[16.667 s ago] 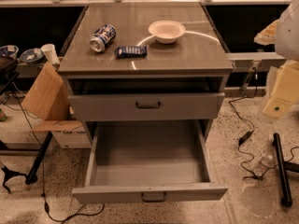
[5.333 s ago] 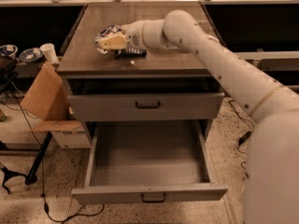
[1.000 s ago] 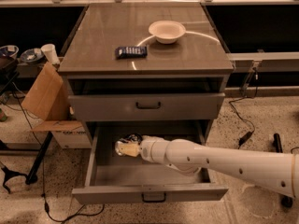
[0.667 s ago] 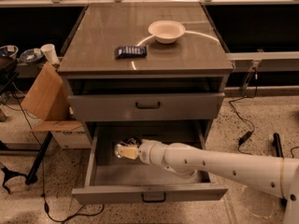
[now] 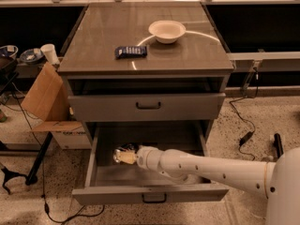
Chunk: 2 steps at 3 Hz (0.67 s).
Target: Place pepsi can into middle drawer
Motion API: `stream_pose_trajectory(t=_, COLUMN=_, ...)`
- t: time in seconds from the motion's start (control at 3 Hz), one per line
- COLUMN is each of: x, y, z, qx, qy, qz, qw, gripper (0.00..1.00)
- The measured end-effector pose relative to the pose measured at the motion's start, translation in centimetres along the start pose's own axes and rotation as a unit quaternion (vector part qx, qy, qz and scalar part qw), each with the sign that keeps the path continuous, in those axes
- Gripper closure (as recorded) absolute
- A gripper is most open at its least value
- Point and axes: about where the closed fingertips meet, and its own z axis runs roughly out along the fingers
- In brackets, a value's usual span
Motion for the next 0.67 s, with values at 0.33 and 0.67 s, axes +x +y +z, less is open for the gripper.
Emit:
stream_pose_trajectory(t=0.33, x=0.6, y=-0.8, z=0.4, qx=0.007, qy=-0.007, qz=0.008, qw=0.9999, gripper=0.58)
stream_pose_trajectory(t=0.67, x=-0.6, y=-1.6, z=-0.4, qx=0.021, qy=-0.017, qz=0.008, qw=0.9996, gripper=0.34)
